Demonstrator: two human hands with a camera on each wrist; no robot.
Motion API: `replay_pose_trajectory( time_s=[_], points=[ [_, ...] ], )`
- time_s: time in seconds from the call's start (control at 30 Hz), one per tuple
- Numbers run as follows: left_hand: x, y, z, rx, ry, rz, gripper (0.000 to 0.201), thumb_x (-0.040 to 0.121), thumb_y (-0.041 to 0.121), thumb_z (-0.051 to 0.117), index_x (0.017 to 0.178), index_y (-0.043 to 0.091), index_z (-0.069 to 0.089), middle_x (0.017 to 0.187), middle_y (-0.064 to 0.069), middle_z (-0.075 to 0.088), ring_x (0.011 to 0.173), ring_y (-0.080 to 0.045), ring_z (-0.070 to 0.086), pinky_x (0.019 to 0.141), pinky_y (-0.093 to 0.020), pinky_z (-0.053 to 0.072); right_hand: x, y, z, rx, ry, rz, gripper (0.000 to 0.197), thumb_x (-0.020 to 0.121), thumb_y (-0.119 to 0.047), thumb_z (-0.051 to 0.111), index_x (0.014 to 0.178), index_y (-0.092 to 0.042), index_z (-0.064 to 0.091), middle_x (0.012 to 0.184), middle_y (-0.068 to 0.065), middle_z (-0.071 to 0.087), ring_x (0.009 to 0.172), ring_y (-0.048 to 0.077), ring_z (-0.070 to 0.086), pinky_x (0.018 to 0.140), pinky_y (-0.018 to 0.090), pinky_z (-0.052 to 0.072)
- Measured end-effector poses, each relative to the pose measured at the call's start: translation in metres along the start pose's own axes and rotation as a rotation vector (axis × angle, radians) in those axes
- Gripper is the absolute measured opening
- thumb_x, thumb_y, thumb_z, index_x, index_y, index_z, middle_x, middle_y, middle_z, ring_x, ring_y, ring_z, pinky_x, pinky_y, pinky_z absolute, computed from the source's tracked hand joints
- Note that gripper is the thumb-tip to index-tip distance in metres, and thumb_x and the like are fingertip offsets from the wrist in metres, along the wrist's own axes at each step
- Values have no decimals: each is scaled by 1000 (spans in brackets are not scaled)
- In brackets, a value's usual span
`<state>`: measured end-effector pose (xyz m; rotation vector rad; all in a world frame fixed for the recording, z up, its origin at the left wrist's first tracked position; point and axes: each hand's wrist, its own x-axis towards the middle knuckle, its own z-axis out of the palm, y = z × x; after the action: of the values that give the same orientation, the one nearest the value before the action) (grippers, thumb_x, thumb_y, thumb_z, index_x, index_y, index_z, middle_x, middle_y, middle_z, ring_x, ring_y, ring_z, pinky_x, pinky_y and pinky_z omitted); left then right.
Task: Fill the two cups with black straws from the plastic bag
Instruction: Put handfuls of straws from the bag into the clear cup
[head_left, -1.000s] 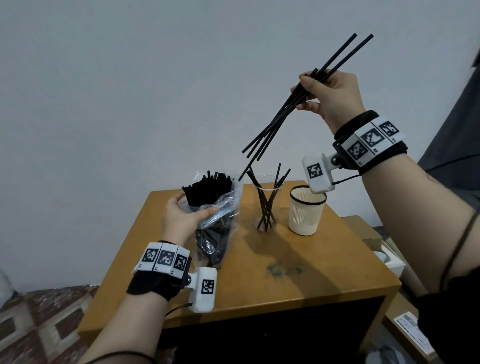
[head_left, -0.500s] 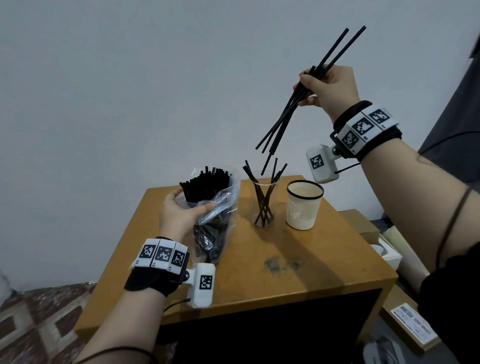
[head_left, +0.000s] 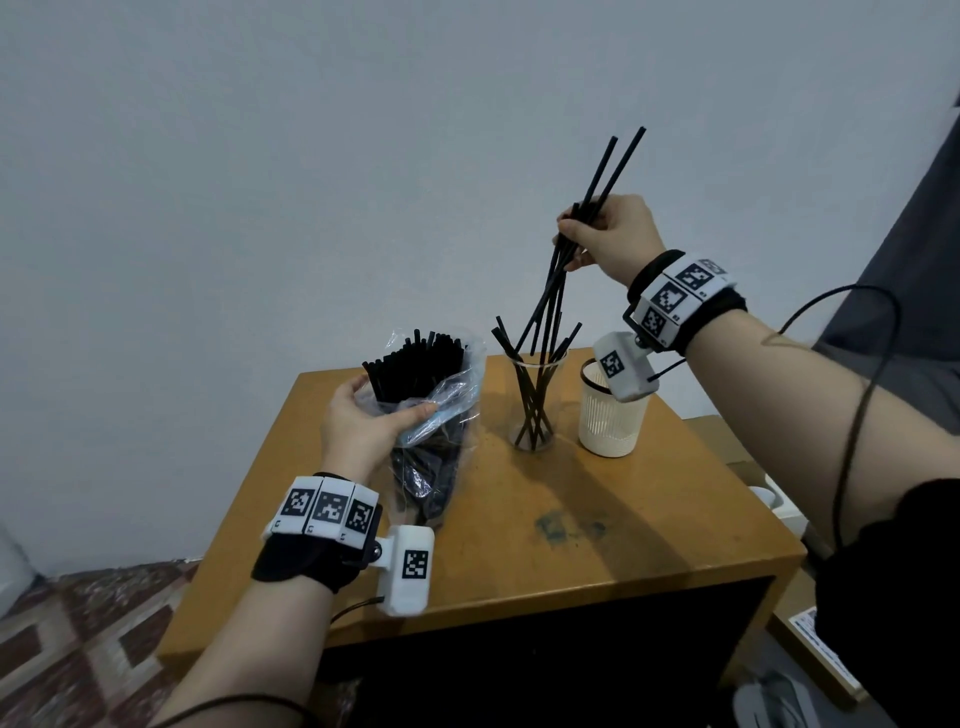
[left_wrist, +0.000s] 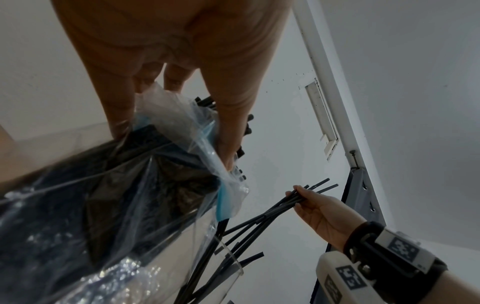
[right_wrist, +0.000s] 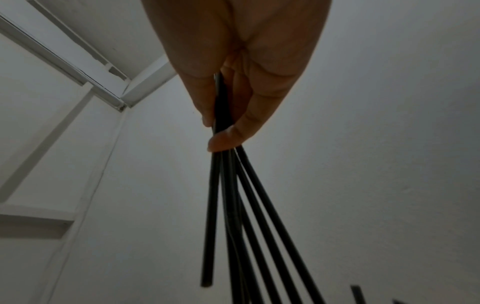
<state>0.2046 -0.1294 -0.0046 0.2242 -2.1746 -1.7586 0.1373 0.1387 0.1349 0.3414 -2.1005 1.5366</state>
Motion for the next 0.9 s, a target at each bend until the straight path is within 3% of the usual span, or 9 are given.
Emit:
replay_pose_trajectory(
  time_s=[0.13,0.37,0.5,0.63,0.77,0.9],
  points=[
    [0,-2,0,-10,-4,0,98,59,19,91,142,6,39,142,-12,49,128,-26,47,104,-35,37,3,17,6,-51,1,82,11,89,-6,62,98,0,61,80,10,67,83,31,70,68,38,60],
    [1,-3,0,2,-8,5,100,59,22,91,142,7,38,143,-12,47,129,-27,46,106,-38,37,-2,47,21,-154,-49,185,15,89,-11,63,101,-2,62,92,15,68,72,25,70,70,39,60],
    [1,-4,-1,-7,-10,3,97,61,19,90,142,7,39,143,-12,47,129,-25,46,102,-32,37,-2,59,26,-143,-2,224,16,89,-15,64,101,-4,61,81,11,67,67,25,70,70,41,60],
    [1,-5,-3,-16,-17,6,96,62,19,89,142,7,38,143,-12,47,129,-24,46,95,-27,34,-2,64,28,-184,21,201,19,88,-17,66,102,-5,64,92,16,69,69,24,69,67,38,60],
    [1,-7,-4,-1,-16,8,97,62,22,89,143,8,38,144,-11,45,130,-25,45,98,-29,35,-4,64,29,-351,-73,141,19,85,-22,69,100,-11,67,88,5,67,65,10,61,56,18,50],
    [3,-7,-4,2,-12,10,97,60,22,90,141,8,39,141,-11,49,127,-24,47,101,-33,38,-1,59,29,-519,-143,161,25,88,-37,64,95,-13,67,84,-1,61,75,10,56,66,21,43]
  ],
)
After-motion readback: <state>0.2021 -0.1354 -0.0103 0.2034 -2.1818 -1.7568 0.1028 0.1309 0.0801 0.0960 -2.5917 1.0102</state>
